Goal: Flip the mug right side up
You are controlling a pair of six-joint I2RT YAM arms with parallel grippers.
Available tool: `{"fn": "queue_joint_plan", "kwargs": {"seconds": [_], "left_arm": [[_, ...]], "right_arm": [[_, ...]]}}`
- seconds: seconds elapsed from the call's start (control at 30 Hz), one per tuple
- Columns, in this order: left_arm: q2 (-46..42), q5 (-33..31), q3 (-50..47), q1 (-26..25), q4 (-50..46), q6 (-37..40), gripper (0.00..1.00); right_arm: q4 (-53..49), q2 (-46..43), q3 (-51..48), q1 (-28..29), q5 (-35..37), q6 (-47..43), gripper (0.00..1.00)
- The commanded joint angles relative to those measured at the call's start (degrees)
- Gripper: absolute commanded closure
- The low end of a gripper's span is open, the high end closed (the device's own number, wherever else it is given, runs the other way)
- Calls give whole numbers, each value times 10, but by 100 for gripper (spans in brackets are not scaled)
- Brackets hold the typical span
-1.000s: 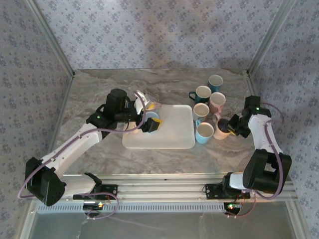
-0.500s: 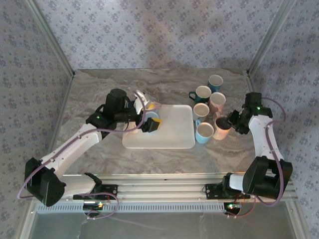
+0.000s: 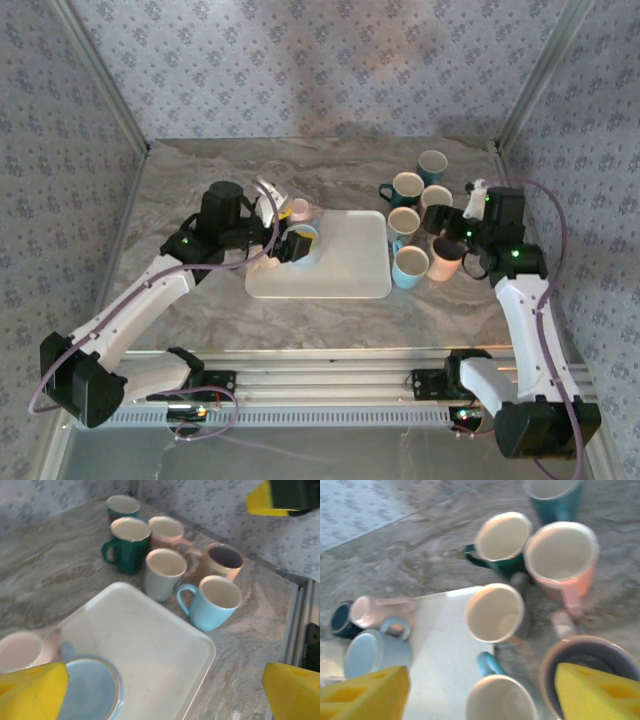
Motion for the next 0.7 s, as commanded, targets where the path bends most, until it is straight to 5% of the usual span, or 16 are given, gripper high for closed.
{"fn": "queue_joint_plan", "kwargs": {"seconds": [0.0, 0.1, 0.67], "left_arm": [[-21, -45, -2, 22, -49, -57, 0], [-30, -54, -10, 48, -72, -86, 1], [-40, -21, -41, 256, -212, -226, 0]], "right_arm": [[101, -13, -29, 56, -18, -55, 12], [121, 3, -21, 109, -22, -71, 0], [59, 248, 148, 350, 24, -147, 0]]}}
